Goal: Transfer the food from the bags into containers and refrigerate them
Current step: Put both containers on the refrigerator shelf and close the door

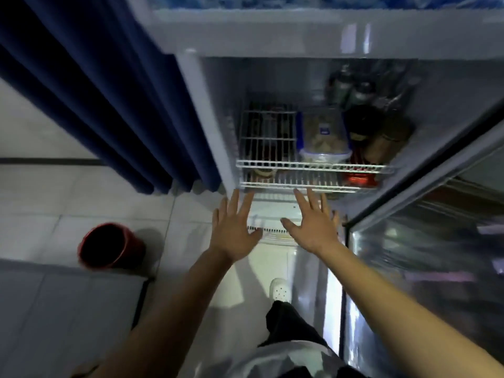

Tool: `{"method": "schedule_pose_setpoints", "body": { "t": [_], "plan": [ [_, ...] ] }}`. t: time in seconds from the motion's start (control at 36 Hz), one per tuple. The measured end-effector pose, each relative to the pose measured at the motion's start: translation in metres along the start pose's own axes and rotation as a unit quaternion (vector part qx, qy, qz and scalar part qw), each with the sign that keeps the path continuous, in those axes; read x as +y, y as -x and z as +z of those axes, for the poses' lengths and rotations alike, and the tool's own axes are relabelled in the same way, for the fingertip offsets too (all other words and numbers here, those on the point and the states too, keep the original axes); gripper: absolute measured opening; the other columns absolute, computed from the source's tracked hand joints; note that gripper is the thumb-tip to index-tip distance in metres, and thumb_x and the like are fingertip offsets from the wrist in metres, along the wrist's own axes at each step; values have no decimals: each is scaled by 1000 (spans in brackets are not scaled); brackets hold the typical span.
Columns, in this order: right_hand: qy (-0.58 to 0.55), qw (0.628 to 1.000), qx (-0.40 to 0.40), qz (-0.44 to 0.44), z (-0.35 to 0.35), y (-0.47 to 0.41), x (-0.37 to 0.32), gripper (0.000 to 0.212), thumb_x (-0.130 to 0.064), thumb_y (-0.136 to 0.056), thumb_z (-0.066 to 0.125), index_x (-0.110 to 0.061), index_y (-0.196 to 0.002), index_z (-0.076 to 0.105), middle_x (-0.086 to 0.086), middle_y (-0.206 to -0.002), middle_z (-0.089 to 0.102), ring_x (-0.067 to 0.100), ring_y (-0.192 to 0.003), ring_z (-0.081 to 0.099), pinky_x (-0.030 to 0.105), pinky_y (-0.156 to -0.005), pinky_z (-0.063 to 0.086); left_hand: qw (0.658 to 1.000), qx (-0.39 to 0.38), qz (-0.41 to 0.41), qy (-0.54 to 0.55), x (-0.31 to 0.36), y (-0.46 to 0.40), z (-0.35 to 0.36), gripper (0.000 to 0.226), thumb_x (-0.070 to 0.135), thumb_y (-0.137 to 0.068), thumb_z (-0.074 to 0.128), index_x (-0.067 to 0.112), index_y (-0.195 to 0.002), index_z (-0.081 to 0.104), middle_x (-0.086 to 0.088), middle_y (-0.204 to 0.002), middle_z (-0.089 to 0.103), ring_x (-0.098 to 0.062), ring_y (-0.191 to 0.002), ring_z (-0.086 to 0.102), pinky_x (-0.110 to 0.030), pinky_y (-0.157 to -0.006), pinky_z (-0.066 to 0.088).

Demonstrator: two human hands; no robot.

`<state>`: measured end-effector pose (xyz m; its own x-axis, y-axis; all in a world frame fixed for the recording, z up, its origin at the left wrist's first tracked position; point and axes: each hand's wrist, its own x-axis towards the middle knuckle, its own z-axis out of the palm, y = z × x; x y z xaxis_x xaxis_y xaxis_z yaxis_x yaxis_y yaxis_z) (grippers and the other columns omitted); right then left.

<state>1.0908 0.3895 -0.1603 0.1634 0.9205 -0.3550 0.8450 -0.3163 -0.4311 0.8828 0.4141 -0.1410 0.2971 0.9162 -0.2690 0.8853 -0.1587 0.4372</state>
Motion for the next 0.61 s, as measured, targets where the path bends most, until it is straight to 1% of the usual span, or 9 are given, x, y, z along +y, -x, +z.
{"method": "schedule_pose_setpoints", "body": {
  "t": [0.08, 0.14, 0.19, 0.25, 0.36, 0.44, 0.5, 0.56, 0.61],
  "plan": [
    [-15, 998, -29, -54, 32, 51, -49, 76, -68, -92, 45, -45, -157, 11, -9, -168, -5, 23, -154, -7, 59, -119, 2, 996, 22, -76, 35, -50, 83, -4, 89, 54, -94, 56, 40, -158, -3, 0, -169, -11, -30, -155, -8, -47, -124, 1],
    [-15, 994, -51, -93, 57, 89, -88, 73, -68, -92, 44, -47, -155, 13, -11, -168, -3, 20, -154, -7, 57, -120, 2, 990, 50, -120, 56, -83, 144, -6, 89, 53, -93, 59, 38, -159, 2, -1, -169, -8, -29, -156, -5, -45, -125, 3],
    [-4, 987, -73, -145, 85, 127, -126, 73, -69, -92, 43, -47, -155, 14, -12, -168, -2, 18, -154, -7, 55, -121, 2, 981, 75, -161, 79, -115, 207, -7, 89, 51, -93, 61, 36, -159, 4, -2, -169, -4, -30, -156, -2, -43, -125, 5],
    [25, 973, -90, -212, 112, 164, -161, 73, -72, -90, 40, -49, -154, 13, -13, -168, -1, 16, -153, -8, 55, -120, 2, 967, 105, -209, 101, -144, 268, -9, 89, 52, -93, 61, 39, -158, 2, -2, -169, -4, -28, -156, -4, -43, -125, 5],
    [112, 927, -116, -339, 166, 223, -217, 76, -76, -87, 31, -49, -154, 7, -13, -168, -6, 16, -153, -12, 52, -119, -1, 924, 180, -314, 123, -198, 378, -14, 87, 55, -92, 60, 44, -157, 4, 2, -169, -7, -28, -156, -6, -44, -124, 5],
    [147, 900, -153, -380, 204, 259, -255, 76, -73, -90, 37, -47, -156, 10, -12, -168, -8, 15, -152, -14, 50, -119, -2, 890, 213, -381, 132, -234, 447, -10, 88, 54, -93, 60, 45, -157, 0, 0, -169, -9, -29, -155, -7, -44, -124, 6],
    [162, 883, -180, -403, 225, 283, -280, 75, -70, -92, 40, -47, -156, 9, -11, -168, -7, 14, -152, -14, 49, -119, -1, 864, 230, -422, 149, -252, 488, -4, 88, 54, -93, 59, 43, -157, -1, 3, -168, -10, -29, -155, -8, -43, -124, 5],
    [179, 860, -201, -434, 241, 307, -303, 75, -71, -92, 39, -48, -155, 6, -11, -168, -7, 13, -152, -13, 49, -120, -1, 836, 248, -459, 170, -264, 524, 4, 88, 54, -93, 59, 42, -158, 1, 4, -166, -11, -31, -155, -8, -43, -124, 5],
    [196, 837, -216, -462, 253, 327, -325, 74, -75, -91, 36, -51, -154, 4, -14, -166, -8, 13, -152, -13, 49, -121, 0, 806, 263, -493, 194, -273, 556, 13, 88, 54, -92, 60, 44, -157, 3, 1, -168, -9, -30, -155, -6, -44, -124, 8]
  ]
}}
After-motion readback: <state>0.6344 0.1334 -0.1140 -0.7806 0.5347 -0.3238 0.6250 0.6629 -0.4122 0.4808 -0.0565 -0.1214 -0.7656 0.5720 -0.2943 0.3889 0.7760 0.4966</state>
